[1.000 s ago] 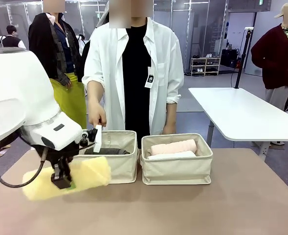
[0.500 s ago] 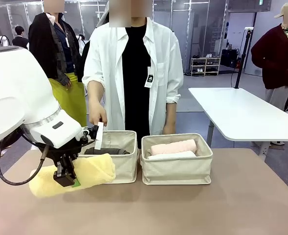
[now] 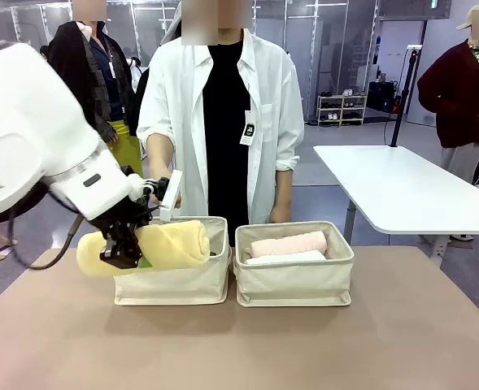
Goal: Divide the towels into two baskets.
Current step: Pick up one hotel-folded towel from the bottom of the table and place it in the Fabric basket indicated by the person.
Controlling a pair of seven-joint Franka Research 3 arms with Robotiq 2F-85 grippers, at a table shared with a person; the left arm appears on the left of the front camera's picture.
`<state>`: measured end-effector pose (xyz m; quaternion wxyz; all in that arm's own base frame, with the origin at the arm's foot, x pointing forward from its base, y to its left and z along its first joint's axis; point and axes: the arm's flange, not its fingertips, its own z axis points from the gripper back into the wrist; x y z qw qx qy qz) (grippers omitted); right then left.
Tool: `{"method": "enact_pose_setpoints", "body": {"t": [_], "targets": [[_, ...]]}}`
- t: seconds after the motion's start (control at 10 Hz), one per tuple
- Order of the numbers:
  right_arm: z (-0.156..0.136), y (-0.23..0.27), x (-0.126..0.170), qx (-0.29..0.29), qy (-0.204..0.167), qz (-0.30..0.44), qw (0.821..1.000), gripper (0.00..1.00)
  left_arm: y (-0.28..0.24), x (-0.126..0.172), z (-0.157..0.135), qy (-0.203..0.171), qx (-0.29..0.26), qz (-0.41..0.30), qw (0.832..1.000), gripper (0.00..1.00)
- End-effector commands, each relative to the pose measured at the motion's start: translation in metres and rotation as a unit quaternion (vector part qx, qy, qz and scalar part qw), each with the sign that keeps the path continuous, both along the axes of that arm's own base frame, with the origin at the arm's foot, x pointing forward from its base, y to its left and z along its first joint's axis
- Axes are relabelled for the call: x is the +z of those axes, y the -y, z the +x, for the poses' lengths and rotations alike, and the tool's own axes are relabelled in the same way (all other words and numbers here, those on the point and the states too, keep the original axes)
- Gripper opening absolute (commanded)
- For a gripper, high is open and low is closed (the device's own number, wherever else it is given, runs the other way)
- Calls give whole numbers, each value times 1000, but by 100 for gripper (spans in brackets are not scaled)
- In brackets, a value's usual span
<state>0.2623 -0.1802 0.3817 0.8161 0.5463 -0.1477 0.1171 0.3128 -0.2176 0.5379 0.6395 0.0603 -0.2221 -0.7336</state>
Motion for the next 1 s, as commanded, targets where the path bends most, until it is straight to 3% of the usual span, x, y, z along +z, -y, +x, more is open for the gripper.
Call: {"method": "enact_pose_setpoints", "body": {"t": [0.0, 0.2, 0.5, 0.9], "targets": [[1, -2, 2, -1, 10, 2, 1000, 100, 10, 4, 64, -6, -43, 36, 998, 37], [1, -2, 2, -1, 10, 2, 1000, 100, 19, 0, 122, -25, -53, 54, 997, 37], [1, -2, 2, -1, 10, 2, 1000, 100, 43, -27, 207, -55, 34, 102, 993, 37], [1, -2, 2, -1, 10, 2, 1000, 100, 32, -75, 267, -93, 47, 77, 992, 37]]}}
